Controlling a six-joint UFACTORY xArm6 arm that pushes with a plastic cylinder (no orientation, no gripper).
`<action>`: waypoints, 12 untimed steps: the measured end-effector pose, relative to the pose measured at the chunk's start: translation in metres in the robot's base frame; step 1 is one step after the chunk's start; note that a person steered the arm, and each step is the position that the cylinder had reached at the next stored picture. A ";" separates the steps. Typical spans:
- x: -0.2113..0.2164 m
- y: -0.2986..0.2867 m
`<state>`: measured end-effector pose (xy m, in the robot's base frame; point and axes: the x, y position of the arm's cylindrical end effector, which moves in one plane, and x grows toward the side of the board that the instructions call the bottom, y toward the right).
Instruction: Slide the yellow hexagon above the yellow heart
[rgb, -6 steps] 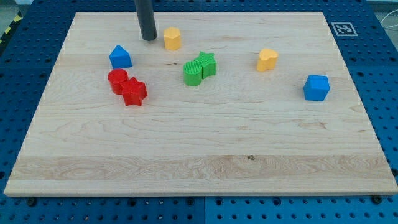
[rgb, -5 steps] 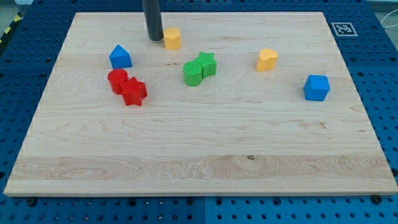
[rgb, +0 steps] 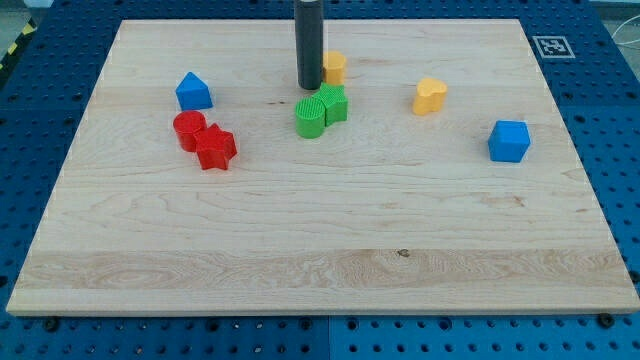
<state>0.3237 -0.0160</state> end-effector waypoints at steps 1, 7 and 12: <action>-0.020 -0.001; -0.030 0.083; -0.021 0.092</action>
<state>0.3029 0.0761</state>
